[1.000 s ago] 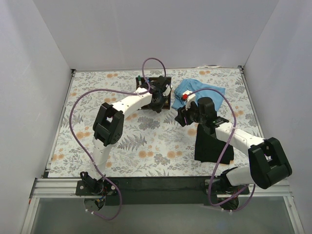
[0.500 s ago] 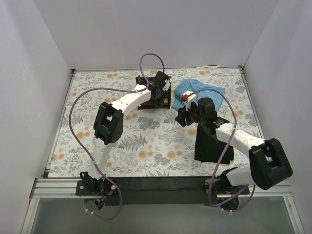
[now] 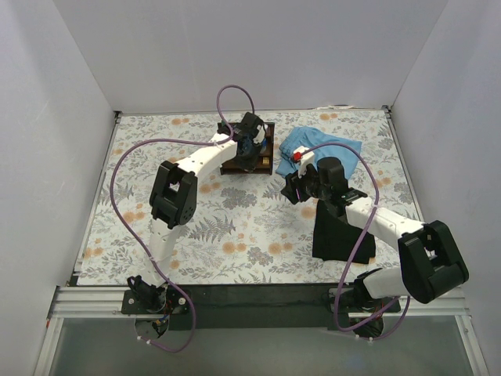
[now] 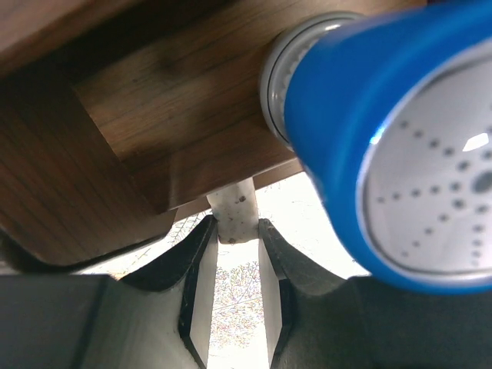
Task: Sort the stationery into containers
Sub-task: Place the stationery in the storage box.
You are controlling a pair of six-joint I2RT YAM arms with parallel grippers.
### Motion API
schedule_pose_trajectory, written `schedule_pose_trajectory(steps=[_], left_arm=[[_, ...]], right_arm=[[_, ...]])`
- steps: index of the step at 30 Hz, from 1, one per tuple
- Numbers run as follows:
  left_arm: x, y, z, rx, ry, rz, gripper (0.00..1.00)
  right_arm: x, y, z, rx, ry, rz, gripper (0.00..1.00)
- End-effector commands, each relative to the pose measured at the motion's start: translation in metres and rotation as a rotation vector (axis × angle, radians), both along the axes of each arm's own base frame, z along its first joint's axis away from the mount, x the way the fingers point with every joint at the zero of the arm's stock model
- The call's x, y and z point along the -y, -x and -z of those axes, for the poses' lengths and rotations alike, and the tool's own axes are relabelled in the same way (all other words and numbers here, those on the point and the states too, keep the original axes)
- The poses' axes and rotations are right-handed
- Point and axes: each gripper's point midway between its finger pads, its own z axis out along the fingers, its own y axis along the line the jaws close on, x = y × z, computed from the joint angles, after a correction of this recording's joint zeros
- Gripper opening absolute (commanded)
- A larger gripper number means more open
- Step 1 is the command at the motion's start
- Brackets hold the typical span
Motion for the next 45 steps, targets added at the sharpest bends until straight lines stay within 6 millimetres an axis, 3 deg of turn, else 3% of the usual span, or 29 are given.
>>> schedule_pose_trajectory(steps=[1,10,17,20,26,27,29,31,32,33,35,36,37,38,39,40,41,42,44,45], left_arm=[[0.005,-0.015,-0.022,0.055,0.05,-0.02,0.06],[0.01,-0.02,-0.034,0.083,0.072,-0.017,0.23],[0.012,-0.024,-0.034,0.091,0.076,-0.012,0.54],[0.013,-0.025,-0.04,0.102,0.084,-0.011,0.56],[0.003,-0.006,-0.058,0.086,0.084,0.012,0.54],[0.004,0.003,-0.07,0.081,0.112,0.033,0.49],[-0.003,0.029,-0.065,0.008,0.112,0.054,0.38],[-0.007,0.052,-0.086,-0.017,0.172,0.074,0.15],[-0.014,0.065,-0.079,-0.056,0.177,0.076,0.08],[-0.02,0.071,-0.101,-0.034,0.22,0.079,0.0],[-0.031,0.08,-0.112,-0.023,0.242,0.083,0.0],[-0.044,0.072,-0.121,0.012,0.262,0.055,0.0],[-0.054,0.072,-0.147,0.08,0.303,0.042,0.0],[-0.078,0.066,-0.143,0.097,0.303,-0.013,0.0],[-0.09,0.053,-0.153,0.179,0.325,-0.043,0.0],[-0.11,0.052,-0.18,0.294,0.339,-0.087,0.0],[-0.14,0.044,-0.178,0.345,0.324,-0.163,0.0],[-0.155,0.04,-0.165,0.403,0.317,-0.201,0.0],[-0.211,0.04,-0.167,0.531,0.25,-0.404,0.0],[-0.229,0.043,-0.144,0.539,0.23,-0.481,0.0]], right_arm=[[-0.005,-0.014,-0.017,0.058,-0.021,0.007,0.59],[-0.005,-0.014,-0.016,0.056,-0.015,0.003,0.6],[-0.004,-0.015,-0.016,0.06,-0.012,0.007,0.6],[-0.002,-0.014,-0.016,0.062,-0.007,0.01,0.6],[-0.002,-0.012,-0.017,0.059,0.0,-0.001,0.6],[-0.003,-0.012,-0.02,0.064,0.001,-0.005,0.6],[-0.002,-0.011,-0.02,0.062,0.011,-0.014,0.6],[-0.005,-0.01,-0.024,0.066,0.01,-0.037,0.56],[-0.007,-0.008,-0.025,0.064,0.009,-0.05,0.53],[-0.009,-0.005,-0.026,0.056,0.011,-0.071,0.47],[-0.019,-0.003,-0.033,0.078,0.02,-0.124,0.33],[-0.025,0.0,-0.031,0.07,0.025,-0.155,0.21],[-0.032,-0.004,-0.041,0.091,0.022,-0.171,0.16],[-0.041,-0.002,-0.034,0.08,0.039,-0.206,0.12],[-0.05,-0.002,-0.034,0.079,0.041,-0.233,0.04],[-0.058,-0.007,-0.041,0.098,0.04,-0.248,0.01],[-0.07,-0.006,-0.029,0.082,0.055,-0.279,0.01],[-0.078,-0.007,-0.028,0.094,0.06,-0.297,0.01],[-0.1,-0.014,-0.017,0.103,0.063,-0.328,0.01],[-0.107,-0.017,-0.013,0.105,0.07,-0.334,0.01]])
